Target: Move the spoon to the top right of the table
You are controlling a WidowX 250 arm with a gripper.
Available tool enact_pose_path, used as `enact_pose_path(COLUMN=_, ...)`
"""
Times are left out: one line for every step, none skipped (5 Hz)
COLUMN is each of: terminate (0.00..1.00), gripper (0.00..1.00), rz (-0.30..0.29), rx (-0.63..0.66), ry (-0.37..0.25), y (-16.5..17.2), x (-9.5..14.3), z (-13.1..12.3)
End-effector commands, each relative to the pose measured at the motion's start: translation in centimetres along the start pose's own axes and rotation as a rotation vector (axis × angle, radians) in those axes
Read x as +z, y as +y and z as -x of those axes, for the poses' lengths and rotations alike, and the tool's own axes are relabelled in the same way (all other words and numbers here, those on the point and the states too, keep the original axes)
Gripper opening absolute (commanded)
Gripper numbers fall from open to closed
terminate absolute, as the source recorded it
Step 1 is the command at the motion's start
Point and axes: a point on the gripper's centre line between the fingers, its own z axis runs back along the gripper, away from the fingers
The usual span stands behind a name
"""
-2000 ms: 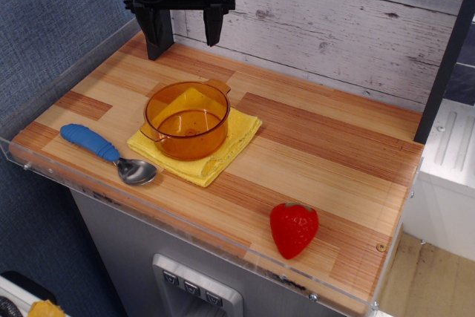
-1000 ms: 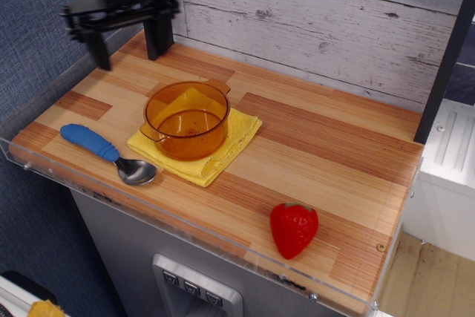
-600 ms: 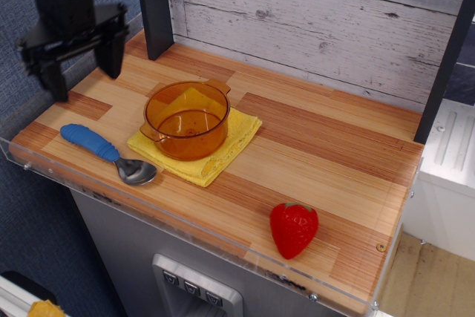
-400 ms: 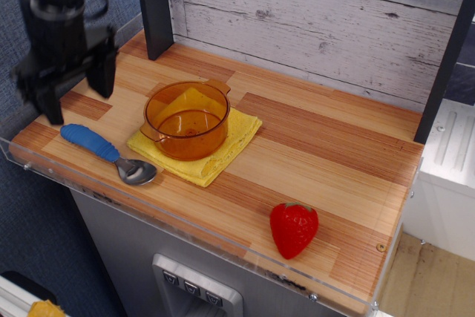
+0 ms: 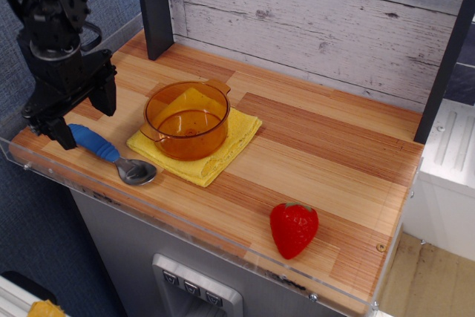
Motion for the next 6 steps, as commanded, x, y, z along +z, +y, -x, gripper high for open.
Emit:
enact_pose_path(terminate=0.0, gripper=1.0, rz=0.021, rx=0.015, ry=-0.002, y=-0.5, x=-0.5, z=-0.2)
enact_pose_path(terminate=0.0, gripper=1.0, rz=0.017, rx=0.015, ry=0.025, y=-0.4, x=-1.0, z=0.4)
enact_pose_path(terminate=0.0, gripper=1.0, rz=0.026, rx=0.016, ry=0.044, y=-0.2, x=-1.5, z=0.6)
enact_pose_path(terminate=0.0, gripper=0.0, rz=0.043, rx=0.043, ry=0.047, y=0.2, x=-1.7, z=0.5)
enact_pose_path(terminate=0.0, gripper=0.0, rz=0.054, rx=0.063, ry=0.056, y=0.4, x=-2.1, z=0.6)
enact_pose_path(terminate=0.0, gripper=0.0, rz=0.042, rx=0.051, ry=0.062, y=0.6, x=-1.8, z=0.5)
